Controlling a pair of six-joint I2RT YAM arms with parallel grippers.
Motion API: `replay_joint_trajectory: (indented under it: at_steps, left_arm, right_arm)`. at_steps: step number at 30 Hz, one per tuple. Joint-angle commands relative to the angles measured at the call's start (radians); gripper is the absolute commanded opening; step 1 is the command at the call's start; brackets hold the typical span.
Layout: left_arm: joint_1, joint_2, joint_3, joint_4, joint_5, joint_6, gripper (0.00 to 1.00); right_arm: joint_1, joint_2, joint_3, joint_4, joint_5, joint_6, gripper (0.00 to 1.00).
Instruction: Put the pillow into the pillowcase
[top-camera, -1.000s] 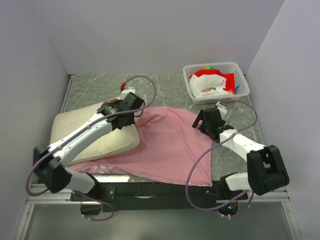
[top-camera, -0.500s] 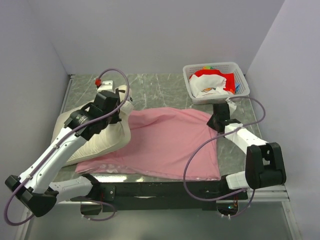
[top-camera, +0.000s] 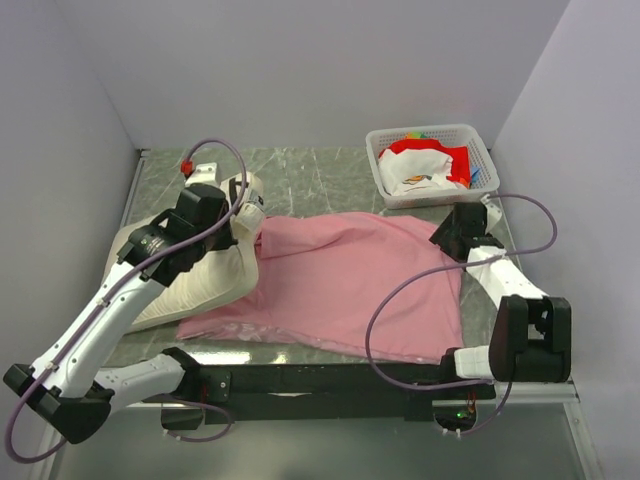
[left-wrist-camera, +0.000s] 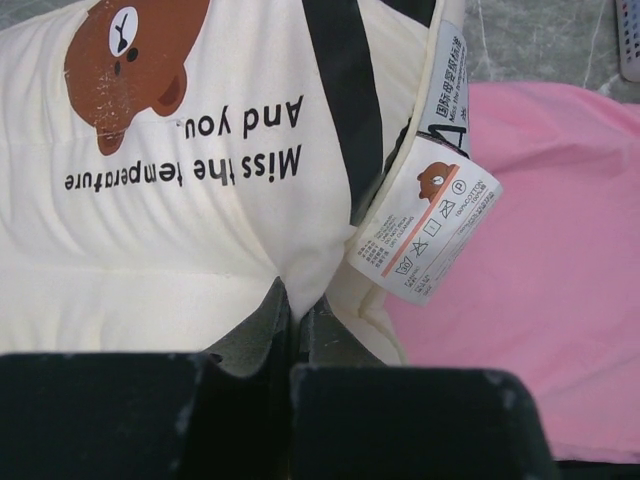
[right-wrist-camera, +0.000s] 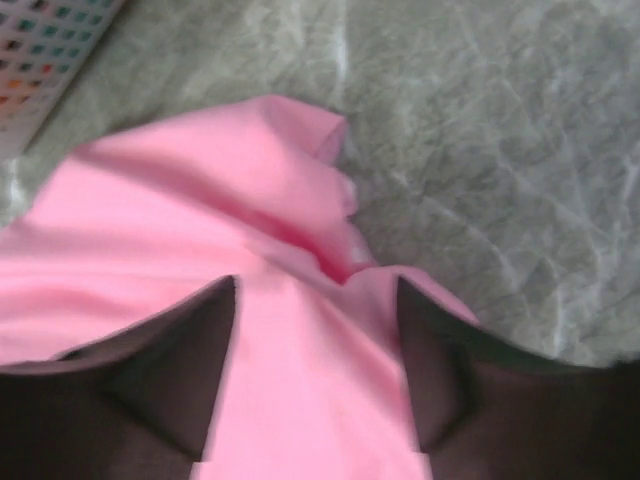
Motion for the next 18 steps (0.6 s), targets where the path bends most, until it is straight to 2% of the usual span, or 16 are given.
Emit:
replay_joint_trajectory:
  at_steps: [1, 3, 5, 6, 7, 8, 10, 11, 12, 14, 18]
  left_arm:
    - [0.009, -0.056, 0.007, 0.093, 0.023, -0.04, 0.01]
    - [0.011, -0.065, 0.013, 0.099, 0.023, -0.043, 0.01]
    - [0.012, -0.077, 0.013, 0.102, 0.014, -0.054, 0.01]
    - [0.014, -0.083, 0.01, 0.107, 0.009, -0.058, 0.01]
    - [0.012, -0.088, 0.009, 0.112, -0.009, -0.067, 0.01]
    - [0.014, -0.102, 0.004, 0.119, -0.017, -0.071, 0.01]
    - [0.015, -0.113, 0.004, 0.125, -0.031, -0.084, 0.01]
    - [0.017, -0.122, 0.006, 0.131, -0.04, -0.089, 0.01]
    - [0.017, -0.126, 0.006, 0.136, -0.042, -0.092, 0.01]
    - [0.02, -0.134, 0.012, 0.145, -0.048, -0.101, 0.01]
    - [0.02, -0.14, 0.012, 0.151, -0.062, -0.11, 0.01]
  right_arm:
    - [0.079, -0.119, 0.034, -0.034, 0.008, -0.016, 0.88]
    - [0.127, -0.172, 0.039, -0.067, 0.068, -0.015, 0.99]
    - [0.175, -0.205, 0.046, -0.077, 0.057, -0.004, 0.97]
    - [0.199, -0.24, 0.045, -0.063, 0.043, 0.002, 0.93]
    - [0.237, -0.26, 0.042, -0.048, 0.007, 0.026, 0.85]
    - [0.312, -0.275, 0.031, -0.026, -0.012, 0.045, 0.79]
    - [0.42, -0.283, 0.029, 0.046, -0.032, 0.106, 0.58]
    - [0.528, -0.271, 0.04, 0.069, -0.027, 0.122, 0.56]
    - [0.578, -0.222, 0.054, 0.101, -0.018, 0.144, 0.52]
    - [0.711, -0.1, 0.132, 0.133, -0.006, 0.157, 0.51]
    - [0.877, 0.155, 0.336, 0.161, 0.003, 0.163, 0.47]
